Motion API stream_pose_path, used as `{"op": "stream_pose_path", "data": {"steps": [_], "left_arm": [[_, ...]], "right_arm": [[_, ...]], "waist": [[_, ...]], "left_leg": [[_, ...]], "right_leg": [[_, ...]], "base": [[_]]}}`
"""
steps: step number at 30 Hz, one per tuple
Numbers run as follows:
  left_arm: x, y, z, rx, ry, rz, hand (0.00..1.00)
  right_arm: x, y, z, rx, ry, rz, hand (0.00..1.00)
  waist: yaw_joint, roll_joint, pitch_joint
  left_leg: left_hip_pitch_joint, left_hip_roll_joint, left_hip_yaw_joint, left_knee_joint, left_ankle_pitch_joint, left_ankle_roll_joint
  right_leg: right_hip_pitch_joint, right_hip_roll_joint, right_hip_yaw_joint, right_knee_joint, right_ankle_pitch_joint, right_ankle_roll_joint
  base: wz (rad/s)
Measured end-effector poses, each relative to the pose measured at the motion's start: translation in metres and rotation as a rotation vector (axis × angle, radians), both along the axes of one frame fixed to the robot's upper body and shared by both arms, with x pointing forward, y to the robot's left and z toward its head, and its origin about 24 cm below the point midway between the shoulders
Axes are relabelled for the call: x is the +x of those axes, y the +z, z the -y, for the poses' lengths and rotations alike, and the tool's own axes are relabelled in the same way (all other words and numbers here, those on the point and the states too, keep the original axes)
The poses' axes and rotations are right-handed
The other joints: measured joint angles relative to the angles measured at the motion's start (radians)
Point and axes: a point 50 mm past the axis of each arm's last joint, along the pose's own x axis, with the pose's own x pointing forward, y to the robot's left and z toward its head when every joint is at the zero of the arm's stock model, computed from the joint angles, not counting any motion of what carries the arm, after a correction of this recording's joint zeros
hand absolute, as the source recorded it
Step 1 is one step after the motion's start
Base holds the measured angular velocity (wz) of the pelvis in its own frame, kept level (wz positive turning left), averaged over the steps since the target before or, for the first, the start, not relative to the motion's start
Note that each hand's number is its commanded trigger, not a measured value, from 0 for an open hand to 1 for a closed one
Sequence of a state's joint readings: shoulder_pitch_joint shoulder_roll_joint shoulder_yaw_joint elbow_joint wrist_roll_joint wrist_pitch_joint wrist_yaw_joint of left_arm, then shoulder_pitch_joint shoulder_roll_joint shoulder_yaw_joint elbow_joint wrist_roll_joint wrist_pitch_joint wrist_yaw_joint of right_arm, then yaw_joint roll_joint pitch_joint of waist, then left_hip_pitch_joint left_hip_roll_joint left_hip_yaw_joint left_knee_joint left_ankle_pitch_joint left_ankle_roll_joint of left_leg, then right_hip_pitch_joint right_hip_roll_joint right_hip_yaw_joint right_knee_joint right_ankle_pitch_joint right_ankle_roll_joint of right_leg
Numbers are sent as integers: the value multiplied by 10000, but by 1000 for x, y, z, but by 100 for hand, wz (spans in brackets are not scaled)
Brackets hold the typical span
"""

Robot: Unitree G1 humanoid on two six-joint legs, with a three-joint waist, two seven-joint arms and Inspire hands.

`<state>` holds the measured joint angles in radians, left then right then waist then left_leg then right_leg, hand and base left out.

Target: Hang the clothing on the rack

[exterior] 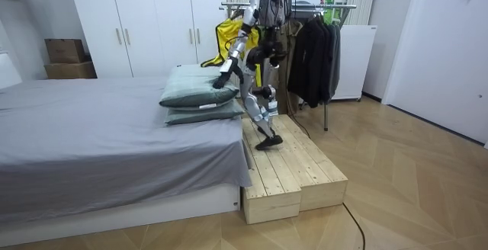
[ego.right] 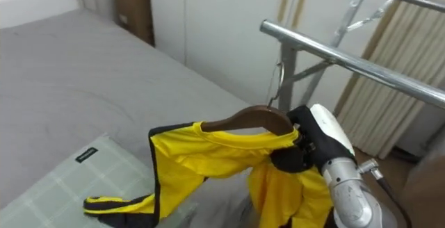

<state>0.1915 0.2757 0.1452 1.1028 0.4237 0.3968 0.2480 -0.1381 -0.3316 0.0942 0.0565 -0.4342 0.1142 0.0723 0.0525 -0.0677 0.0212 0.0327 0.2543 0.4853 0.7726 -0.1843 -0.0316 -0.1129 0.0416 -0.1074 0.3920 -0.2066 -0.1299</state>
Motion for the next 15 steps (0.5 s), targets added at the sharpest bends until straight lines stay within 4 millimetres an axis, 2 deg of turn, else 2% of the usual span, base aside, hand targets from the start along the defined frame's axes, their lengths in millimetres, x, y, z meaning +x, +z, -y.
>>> {"op": "stream_pose_path", "data": {"steps": [1, 2, 3, 4, 5, 6, 7, 8, 9, 10, 12, 13, 15], "left_arm": [[-2, 0, 1, 33, 22, -59, 0], [-5, -1, 4, 86, 52, -129, 0], [-9, -3, 8, 116, 132, -261, 0], [-11, -3, 10, 99, 195, -339, 0], [-16, -4, 13, 64, 374, -482, 0], [-23, -4, 14, 57, 753, -523, 0], [-28, -4, 15, 61, 1023, -535, 0], [-36, -4, 17, 67, 1498, -581, 0], [-41, -4, 18, 132, 2029, -603, 0], [-43, -4, 18, 155, 2261, -588, 0], [-46, -3, 18, 382, 3018, -429, 0], [-47, -3, 18, 443, 3086, -444, 0], [-47, -2, 19, 598, 3194, -527, 0]], "right_arm": [[0, -1, 0, 9, -23, -65, 100], [0, -1, 1, 46, -125, -145, 100], [0, -2, 1, 73, -211, -230, 100], [0, -3, 1, 69, -232, -260, 100], [0, -4, -1, 164, -213, -284, 100], [0, -4, -5, 260, -98, -286, 100], [1, -4, -7, 261, 5, -278, 100], [2, -3, -11, 312, 133, -247, 100], [2, -2, -11, 321, 155, -222, 100], [2, -2, -11, 311, 138, -230, 100], [3, -2, -10, 140, 83, -167, 100], [3, -2, -11, 137, 75, -164, 100], [3, -1, -9, -18, -59, -194, 100]], "waist": [[4, -30, 3], [116, -69, 9], [192, -69, 7], [220, -71, 8], [336, -66, 5], [418, -68, 5], [454, -67, 4], [518, -59, 1], [518, -47, 1], [508, -19, -7], [338, 24, -18], [297, 24, -18], [-35, 112, -32]], "left_leg": [[-163, -262, -564, -99, -131, 63], [-593, -830, -1454, -405, -440, 51], [-993, -1257, -2170, -896, -530, 12], [-1178, -1477, -2524, -1230, -531, 13], [-1441, -1848, -3212, -2072, -524, 1], [-1570, -2032, -3709, -3045, -487, -56], [-1613, -2106, -3945, -3516, -459, -46], [-1724, -2178, -4357, -4203, -413, -65], [-1890, -2138, -4638, -4553, -291, -244], [-1956, -2127, -4687, -4665, -244, -213], [-2117, -2142, -5082, -5011, 133, -136], [-2130, -2146, -5163, -5024, 261, -193], [-2107, -2119, -4995, -5123, 834, -265]], "right_leg": [[-11, -2, 226, -3, 3, 1], [-99, 6, 661, -31, 46, 34], [-112, 57, 1085, -165, 108, 131], [-117, 92, 1304, -210, 145, 183], [-117, 222, 1777, -302, 236, 161], [-130, 401, 2304, -330, 335, 183], [-154, 500, 2592, -317, 362, 176], [-234, 714, 3129, -316, 470, 188], [-267, 935, 3545, -345, 567, 185], [-264, 1032, 3677, -384, 609, 183], [-323, 1344, 4142, -488, 713, 223], [-361, 1374, 4177, -494, 735, 234], [-450, 1407, 4199, -590, 787, 204]], "base": [[-110], [-100], [-100], [-105], [-117], [-130], [-144], [-142], [-131], [-101], [-70], [-40], [-4]]}}
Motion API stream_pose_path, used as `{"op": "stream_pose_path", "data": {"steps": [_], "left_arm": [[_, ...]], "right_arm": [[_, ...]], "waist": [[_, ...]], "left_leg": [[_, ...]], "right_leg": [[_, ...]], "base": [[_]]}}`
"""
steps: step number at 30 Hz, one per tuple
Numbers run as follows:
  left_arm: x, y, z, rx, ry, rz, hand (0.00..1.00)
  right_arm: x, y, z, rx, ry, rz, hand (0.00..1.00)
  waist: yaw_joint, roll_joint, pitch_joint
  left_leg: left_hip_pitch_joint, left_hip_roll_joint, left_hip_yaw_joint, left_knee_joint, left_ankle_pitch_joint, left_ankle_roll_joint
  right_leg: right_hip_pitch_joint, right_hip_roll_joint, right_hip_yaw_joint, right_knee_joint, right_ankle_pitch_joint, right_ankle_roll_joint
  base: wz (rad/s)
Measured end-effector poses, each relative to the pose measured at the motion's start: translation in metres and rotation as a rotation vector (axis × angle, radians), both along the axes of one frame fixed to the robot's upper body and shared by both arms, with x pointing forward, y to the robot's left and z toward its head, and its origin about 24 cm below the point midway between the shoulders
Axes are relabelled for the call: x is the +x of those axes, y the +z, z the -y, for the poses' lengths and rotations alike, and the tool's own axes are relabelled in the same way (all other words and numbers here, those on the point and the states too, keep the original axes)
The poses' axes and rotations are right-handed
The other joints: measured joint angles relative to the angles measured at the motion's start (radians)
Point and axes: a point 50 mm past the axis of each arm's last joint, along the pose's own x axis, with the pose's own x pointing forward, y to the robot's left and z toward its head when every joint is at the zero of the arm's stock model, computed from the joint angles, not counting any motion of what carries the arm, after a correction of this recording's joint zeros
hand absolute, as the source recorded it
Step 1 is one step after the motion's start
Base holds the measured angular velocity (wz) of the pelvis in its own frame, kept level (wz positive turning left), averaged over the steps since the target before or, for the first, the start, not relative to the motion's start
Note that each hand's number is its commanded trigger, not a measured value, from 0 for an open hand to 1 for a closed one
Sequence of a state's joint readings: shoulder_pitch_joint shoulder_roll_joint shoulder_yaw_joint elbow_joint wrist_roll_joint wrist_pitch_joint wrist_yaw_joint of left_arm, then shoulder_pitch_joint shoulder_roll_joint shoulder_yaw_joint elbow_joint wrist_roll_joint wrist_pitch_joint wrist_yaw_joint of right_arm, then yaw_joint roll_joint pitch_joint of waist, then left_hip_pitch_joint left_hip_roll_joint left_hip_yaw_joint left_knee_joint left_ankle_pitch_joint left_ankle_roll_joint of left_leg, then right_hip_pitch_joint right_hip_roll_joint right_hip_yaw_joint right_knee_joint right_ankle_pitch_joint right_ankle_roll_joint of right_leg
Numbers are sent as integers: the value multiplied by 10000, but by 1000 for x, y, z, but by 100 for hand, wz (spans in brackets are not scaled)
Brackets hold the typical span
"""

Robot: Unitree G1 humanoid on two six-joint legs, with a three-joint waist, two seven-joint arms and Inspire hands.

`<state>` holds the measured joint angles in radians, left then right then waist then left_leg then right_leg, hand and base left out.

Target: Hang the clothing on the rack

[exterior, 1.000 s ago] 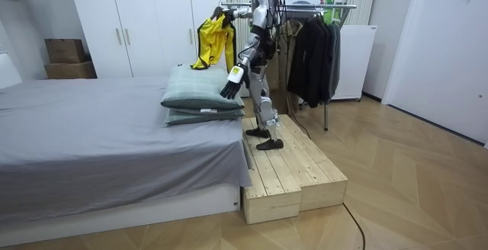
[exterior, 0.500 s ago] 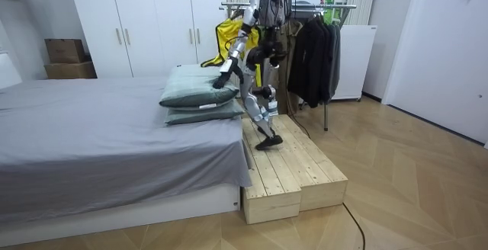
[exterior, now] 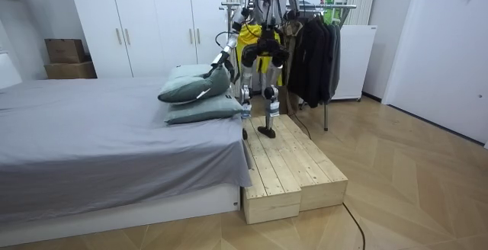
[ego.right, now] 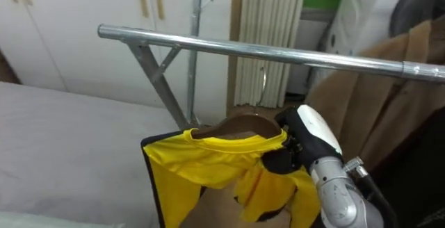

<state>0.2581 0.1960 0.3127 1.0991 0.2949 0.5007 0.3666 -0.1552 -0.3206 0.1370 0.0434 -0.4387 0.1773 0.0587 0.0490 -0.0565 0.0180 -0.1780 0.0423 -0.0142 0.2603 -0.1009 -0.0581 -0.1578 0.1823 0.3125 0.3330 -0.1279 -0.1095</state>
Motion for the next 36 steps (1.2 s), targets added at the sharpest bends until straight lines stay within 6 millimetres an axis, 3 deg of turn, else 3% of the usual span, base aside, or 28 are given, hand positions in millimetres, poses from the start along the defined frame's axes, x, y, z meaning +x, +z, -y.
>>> {"op": "stream_pose_path", "data": {"steps": [2, 6, 8, 9, 10, 12, 14, 17, 20, 22, 24, 25, 27, 28, 32, 36], "left_arm": [[0, 0, 2, 17, 26, -124, 0], [-2, 0, 4, 128, 263, -306, 0], [-3, 0, 5, 288, 508, -284, 0], [-4, 0, 5, 356, 599, -282, 0], [-4, 0, 5, 383, 628, -279, 0], [-6, 2, 3, 531, 937, -222, 0], [-7, 2, 2, 664, 994, -222, 0], [-7, 2, 2, 692, 1018, -217, 0], [-9, 3, 2, 684, 1031, -271, 0], [-10, 2, 3, 678, 1040, -285, 0], [-13, 2, 4, 663, 1178, -319, 0], [-15, 2, 5, 659, 1264, -329, 0], [-17, 2, 5, 624, 1356, -358, 0], [-17, 2, 6, 623, 1354, -356, 0], [-17, 3, 5, 665, 1339, -346, 0], [-17, 3, 4, 782, 1342, -370, 0]], "right_arm": [[0, 3, -2, 6, 41, 124, 100], [0, 8, -5, 131, 7, 288, 100], [-1, 6, -9, 304, -29, 201, 100], [-2, 3, -10, 227, -69, 127, 100], [-4, 1, -9, 155, -114, 60, 100], [-9, -8, -5, 39, -330, -360, 100], [-10, -11, -3, 56, -424, -636, 100], [-10, -12, -2, 166, -454, -711, 100], [-10, -11, -3, 492, -401, -762, 100], [-10, -11, -3, 570, -333, -816, 100], [-10, -11, -3, 595, -314, -820, 100], [-10, -11, -3, 613, -313, -824, 100], [-9, -11, -1, 582, -399, -860, 100], [-9, -10, -1, 614, -391, -841, 100], [-5, -5, -2, 714, -323, -683, 100], [5, 11, -5, 688, -205, -96, 100]], "waist": [[-63, 60, -24], [-93, 64, -16], [-80, 74, -2], [12, 87, 12], [69, 104, 21], [276, 196, 52], [306, 196, 54], [308, 191, 50], [368, 188, 49], [365, 153, 42], [365, 113, 42], [364, 108, 43], [314, 97, 46], [314, 94, 47], [320, 87, 49], [145, -50, 61]], "left_leg": [[61, 144, 425, -138, 226, 12], [425, 156, 1018, -463, 192, 105], [639, 215, 1369, -663, 188, 111], [828, 371, 1902, -779, 196, 87], [926, 432, 2135, -829, 205, 72], [1249, 625, 2949, -972, 156, -15], [1275, 697, 3124, -983, 122, -54], [1389, 696, 3139, -1100, 102, -70], [1415, 688, 3127, -1102, 107, -73], [1408, 663, 3108, -1099, 106, -74], [1385, 597, 2813, -1100, 103, -71], [1381, 563, 2587, -1102, 103, -70], [1376, 415, 1661, -1104, 99, -65], [1382, 389, 1514, -1116, 99, -63], [1548, 337, 1514, -1187, 3, -62], [1495, 329, 1506, -1171, -50, -55]], "right_leg": [[1, -19, 136, -84, -63, 145], [43, -110, 453, -108, -49, 171], [40, -106, 541, -89, -148, 339], [12, -94, 590, -40, -219, 459], [7, -88, 581, -24, -251, 514], [-26, -121, 415, -25, -329, 997], [-33, -35, 510, -36, -324, 993], [31, 113, 805, -90, -269, 894], [103, 110, 862, -324, -71, 564], [164, 111, 977, -416, -73, 192], [260, 103, 1185, -423, -43, 56], [280, 92, 1240, -416, -33, 40], [375, 11, 1265, -447, -10, 6], [372, -10, 1254, -456, -10, 6], [343, -145, 818, -546, -125, 48], [383, -91, 983, -519, -255, 112]], "base": [[-16], [-38], [-49], [-45], [-57], [-46], [-22], [-3], [-3], [-6], [-16], [-19], [-3], [5], [13], [9]]}}
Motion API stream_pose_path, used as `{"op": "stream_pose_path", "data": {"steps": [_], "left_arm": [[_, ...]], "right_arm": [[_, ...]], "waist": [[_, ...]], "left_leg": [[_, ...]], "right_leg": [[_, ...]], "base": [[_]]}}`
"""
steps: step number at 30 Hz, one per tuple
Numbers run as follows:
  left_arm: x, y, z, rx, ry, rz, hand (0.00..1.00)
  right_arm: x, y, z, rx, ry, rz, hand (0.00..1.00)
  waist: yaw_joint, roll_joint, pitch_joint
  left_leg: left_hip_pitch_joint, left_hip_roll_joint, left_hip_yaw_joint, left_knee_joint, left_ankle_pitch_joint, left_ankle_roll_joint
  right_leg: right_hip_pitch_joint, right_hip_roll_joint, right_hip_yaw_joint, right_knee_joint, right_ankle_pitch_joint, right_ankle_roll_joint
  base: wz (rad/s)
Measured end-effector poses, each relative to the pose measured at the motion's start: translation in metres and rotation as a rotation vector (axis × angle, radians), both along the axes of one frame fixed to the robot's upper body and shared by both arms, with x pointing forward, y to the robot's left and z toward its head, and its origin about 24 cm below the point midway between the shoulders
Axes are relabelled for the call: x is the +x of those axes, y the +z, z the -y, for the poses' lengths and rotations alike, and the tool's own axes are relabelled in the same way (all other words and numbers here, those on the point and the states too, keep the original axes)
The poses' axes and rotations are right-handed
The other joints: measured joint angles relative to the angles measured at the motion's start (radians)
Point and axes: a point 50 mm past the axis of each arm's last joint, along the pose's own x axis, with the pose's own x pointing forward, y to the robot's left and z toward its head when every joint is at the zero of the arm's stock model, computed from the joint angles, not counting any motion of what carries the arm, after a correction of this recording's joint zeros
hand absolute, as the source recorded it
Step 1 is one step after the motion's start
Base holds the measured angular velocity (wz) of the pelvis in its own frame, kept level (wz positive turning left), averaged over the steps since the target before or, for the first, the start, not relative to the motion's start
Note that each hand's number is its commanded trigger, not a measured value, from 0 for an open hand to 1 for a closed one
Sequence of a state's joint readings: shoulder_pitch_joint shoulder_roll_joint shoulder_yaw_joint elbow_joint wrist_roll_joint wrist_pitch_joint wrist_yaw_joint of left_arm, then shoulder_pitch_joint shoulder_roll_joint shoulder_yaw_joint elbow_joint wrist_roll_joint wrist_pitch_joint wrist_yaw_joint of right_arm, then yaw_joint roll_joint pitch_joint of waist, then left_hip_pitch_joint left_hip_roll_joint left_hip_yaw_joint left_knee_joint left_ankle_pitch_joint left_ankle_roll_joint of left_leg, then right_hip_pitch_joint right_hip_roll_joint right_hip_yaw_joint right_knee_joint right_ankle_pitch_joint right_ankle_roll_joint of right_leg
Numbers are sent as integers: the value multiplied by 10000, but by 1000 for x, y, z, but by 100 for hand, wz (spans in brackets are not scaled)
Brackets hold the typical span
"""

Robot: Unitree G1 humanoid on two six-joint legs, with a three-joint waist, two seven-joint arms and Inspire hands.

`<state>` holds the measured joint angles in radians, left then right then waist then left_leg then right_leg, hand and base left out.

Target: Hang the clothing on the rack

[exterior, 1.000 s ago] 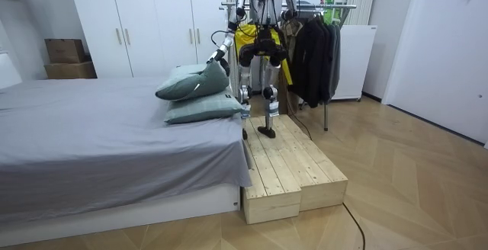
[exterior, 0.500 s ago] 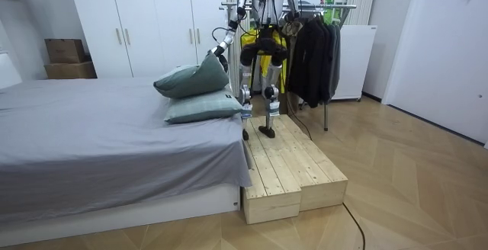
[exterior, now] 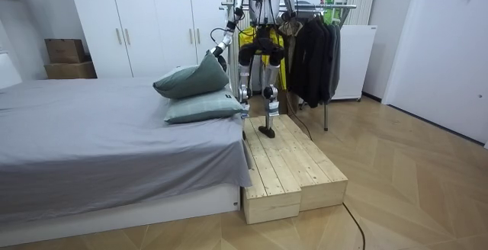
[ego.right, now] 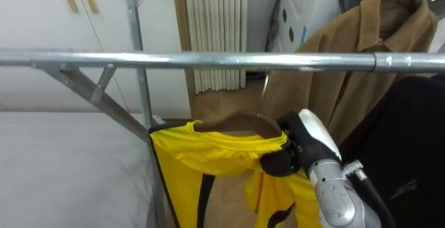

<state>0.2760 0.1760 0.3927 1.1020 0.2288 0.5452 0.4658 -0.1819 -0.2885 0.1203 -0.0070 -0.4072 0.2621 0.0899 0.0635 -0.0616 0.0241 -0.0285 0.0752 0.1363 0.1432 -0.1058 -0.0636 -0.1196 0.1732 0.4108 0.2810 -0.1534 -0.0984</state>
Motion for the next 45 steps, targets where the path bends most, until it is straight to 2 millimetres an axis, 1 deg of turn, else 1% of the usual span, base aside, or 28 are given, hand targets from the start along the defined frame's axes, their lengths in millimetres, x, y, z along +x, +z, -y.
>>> {"op": "stream_pose_path", "data": {"steps": [3, 5, 8, 9, 10, 12, 16, 18, 23, 26, 27, 37, 42, 45], "left_arm": [[-3, 1, -1, 99, 196, -2, 0], [-3, 1, -1, 106, 194, -4, 0], [-2, 1, -2, 178, 139, 50, 0], [-2, 1, -2, 219, 124, 46, 0], [-2, 1, -2, 265, 104, 48, 0], [-1, 2, -3, 405, 27, 107, 0], [-1, 2, -3, 550, -28, 128, 0], [-1, 2, -3, 601, -45, 112, 0], [-1, 2, -3, 611, -47, 109, 0], [-1, 2, -3, 612, -48, 108, 0], [-1, 2, -3, 614, -49, 107, 0], [0, 2, -3, 727, -92, 81, 0], [1, 2, -4, 761, -219, 189, 0], [2, 2, -4, 784, -334, 204, 0]], "right_arm": [[0, 6, 3, -297, -191, 314, 100], [0, 8, 5, -539, -305, 413, 100], [0, 12, 4, -850, -294, 632, 100], [0, 15, 4, -991, -284, 782, 100], [0, 17, 4, -1032, -286, 861, 100], [0, 23, 3, -1270, -343, 1219, 100], [0, 28, 3, -1325, -398, 1489, 100], [1, 30, 3, -1469, -411, 1584, 100], [-1, 39, 0, -1652, -386, 2057, 100], [-1, 40, 0, -1649, -411, 2115, 100], [-1, 40, 0, -1656, -414, 2114, 100], [-1, 41, 4, -1872, -386, 2037, 100], [-1, 39, 3, -1804, -228, 1814, 100], [0, 36, 5, -1572, -196, 1601, 100]], "waist": [[50, -100, -12], [143, -116, -21], [248, -118, -27], [242, -113, -30], [241, -113, -33], [249, -114, -34], [259, -103, -36], [263, -90, -40], [272, -50, -42], [279, -34, -45], [280, -29, -48], [320, -27, -51], [589, -13, -60], [668, -13, -61]], "left_leg": [[7, -9, -14, 1, -15, 22], [30, -9, 9, 1, -21, 22], [63, 8, 125, 2, -22, 20], [75, 13, 135, 3, -22, 20], [77, 16, 141, 4, -21, 20], [77, 52, 146, 16, -20, 19], [156, 72, 145, 27, -18, 19], [200, 72, 152, 94, -17, 19], [227, 72, 264, 104, -16, 18], [231, 70, 277, 104, -16, 18], [231, 71, 274, 103, -16, 18], [231, 81, 262, 103, -16, 18], [251, 81, 262, 103, -16, 18], [250, 82, 257, 104, -16, 18]], "right_leg": [[-4, -3, 42, 11, 23, -26], [-4, -7, 18, 6, 29, -31], [-12, -24, -136, 7, 52, -72], [-16, -66, -306, 9, 46, -83], [-14, -63, -313, 17, 40, -93], [12, -18, -291, 28, 49, -113], [79, 19, -274, 98, 48, -151], [186, 49, -148, 93, 14, -187], [185, 46, -144, 99, 20, -187], [177, 36, -184, 101, 21, -185], [161, 14, -275, 112, 25, -187], [149, 32, -291, 143, 26, -189], [148, 27, -291, 142, 34, -201], [153, 27, -307, 143, 34, -201]], "base": [[-7], [-2], [1], [4], [7], [4], [0], [0], [0], [0], [0], [0], [-3], [1]]}}
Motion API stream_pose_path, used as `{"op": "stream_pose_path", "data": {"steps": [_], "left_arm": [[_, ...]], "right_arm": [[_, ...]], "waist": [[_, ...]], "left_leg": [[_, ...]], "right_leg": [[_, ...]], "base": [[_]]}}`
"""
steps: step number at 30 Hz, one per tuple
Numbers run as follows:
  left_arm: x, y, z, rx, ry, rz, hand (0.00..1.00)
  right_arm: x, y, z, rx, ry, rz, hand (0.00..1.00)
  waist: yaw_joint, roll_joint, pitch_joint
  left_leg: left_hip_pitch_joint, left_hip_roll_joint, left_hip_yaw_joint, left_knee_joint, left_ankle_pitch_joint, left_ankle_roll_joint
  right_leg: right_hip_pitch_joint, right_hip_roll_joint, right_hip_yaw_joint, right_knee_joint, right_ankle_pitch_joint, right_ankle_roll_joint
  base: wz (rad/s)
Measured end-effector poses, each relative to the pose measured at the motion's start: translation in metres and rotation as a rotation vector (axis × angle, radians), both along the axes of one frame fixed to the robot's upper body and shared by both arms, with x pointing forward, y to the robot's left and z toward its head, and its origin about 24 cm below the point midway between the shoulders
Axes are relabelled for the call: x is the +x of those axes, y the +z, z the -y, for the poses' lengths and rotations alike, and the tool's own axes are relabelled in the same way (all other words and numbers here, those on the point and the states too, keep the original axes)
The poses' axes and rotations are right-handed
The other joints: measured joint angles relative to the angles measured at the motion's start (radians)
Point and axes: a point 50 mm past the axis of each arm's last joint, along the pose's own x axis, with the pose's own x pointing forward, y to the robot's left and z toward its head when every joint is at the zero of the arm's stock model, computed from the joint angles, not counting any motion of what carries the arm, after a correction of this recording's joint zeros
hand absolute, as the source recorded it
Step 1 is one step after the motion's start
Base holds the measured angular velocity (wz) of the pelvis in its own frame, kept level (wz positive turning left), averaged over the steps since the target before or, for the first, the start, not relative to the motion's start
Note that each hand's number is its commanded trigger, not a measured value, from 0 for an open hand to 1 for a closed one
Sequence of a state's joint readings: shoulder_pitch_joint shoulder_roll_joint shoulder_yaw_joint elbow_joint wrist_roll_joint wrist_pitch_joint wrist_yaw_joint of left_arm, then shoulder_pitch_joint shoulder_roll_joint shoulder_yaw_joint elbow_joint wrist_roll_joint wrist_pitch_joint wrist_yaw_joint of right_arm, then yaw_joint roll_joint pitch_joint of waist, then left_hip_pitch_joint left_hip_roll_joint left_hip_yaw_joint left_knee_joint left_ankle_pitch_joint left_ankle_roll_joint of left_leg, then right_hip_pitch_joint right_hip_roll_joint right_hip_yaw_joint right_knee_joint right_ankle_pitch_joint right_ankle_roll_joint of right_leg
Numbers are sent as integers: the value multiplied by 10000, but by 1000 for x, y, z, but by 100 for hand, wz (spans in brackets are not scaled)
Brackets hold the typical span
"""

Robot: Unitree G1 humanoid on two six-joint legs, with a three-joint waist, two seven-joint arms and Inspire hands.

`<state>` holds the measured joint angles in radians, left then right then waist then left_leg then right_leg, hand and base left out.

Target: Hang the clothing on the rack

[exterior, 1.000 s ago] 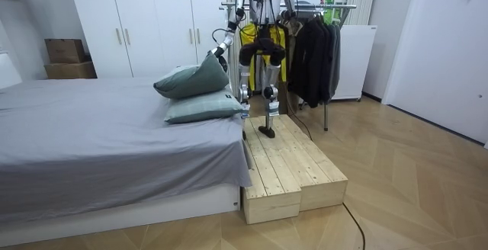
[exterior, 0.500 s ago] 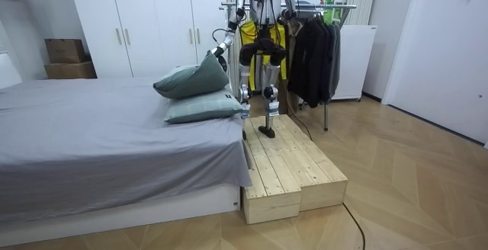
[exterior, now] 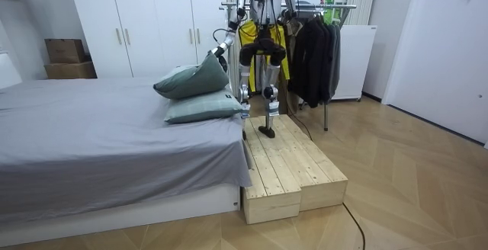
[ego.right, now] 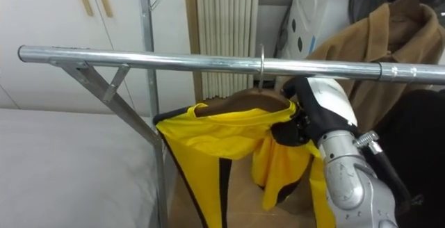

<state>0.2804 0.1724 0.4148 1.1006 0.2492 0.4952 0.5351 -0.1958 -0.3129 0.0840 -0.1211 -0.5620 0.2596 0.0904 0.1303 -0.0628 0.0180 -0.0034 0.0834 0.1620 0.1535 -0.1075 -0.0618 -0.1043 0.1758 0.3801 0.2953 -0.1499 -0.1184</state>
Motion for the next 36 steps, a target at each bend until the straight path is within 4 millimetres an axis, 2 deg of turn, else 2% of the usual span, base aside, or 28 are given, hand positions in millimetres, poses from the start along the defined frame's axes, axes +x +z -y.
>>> {"op": "stream_pose_path", "data": {"steps": [8, 12, 17, 27, 36], "left_arm": [[1, 0, 0, -15, 0, 30, 0], [5, 0, -2, 56, -61, 204, 0], [8, 1, -3, 139, -118, 353, 0], [6, 2, -5, 18, -106, 491, 0], [4, 2, -4, -92, -66, 480, 0]], "right_arm": [[2, -18, 8, 886, -17, -1000, 100], [5, -24, 10, 2521, 150, -1432, 100], [18, -29, 14, 3567, 62, -1895, 100], [19, -43, 21, 4282, -213, -2584, 100], [23, -45, 22, 4927, -256, -2735, 100]], "waist": [[30, 4, 3], [19, 0, 6], [14, -16, 14], [35, -78, 30], [36, -202, 33]], "left_leg": [[-6, -8, -6, -2, -1, 1], [-2, -23, -112, -2, -1, 1], [16, -41, -274, -4, -1, 1], [31, -69, -272, -36, -1, 1], [31, -82, -278, -37, -1, 1]], "right_leg": [[7, 3, 57, 4, -1, 1], [86, -9, 40, -29, -2, 0], [173, -29, -19, -70, -18, 16], [243, -120, -240, -199, -13, 23], [275, -127, -204, -230, -30, 44]], "base": [[0], [8], [7], [5], [0]]}}
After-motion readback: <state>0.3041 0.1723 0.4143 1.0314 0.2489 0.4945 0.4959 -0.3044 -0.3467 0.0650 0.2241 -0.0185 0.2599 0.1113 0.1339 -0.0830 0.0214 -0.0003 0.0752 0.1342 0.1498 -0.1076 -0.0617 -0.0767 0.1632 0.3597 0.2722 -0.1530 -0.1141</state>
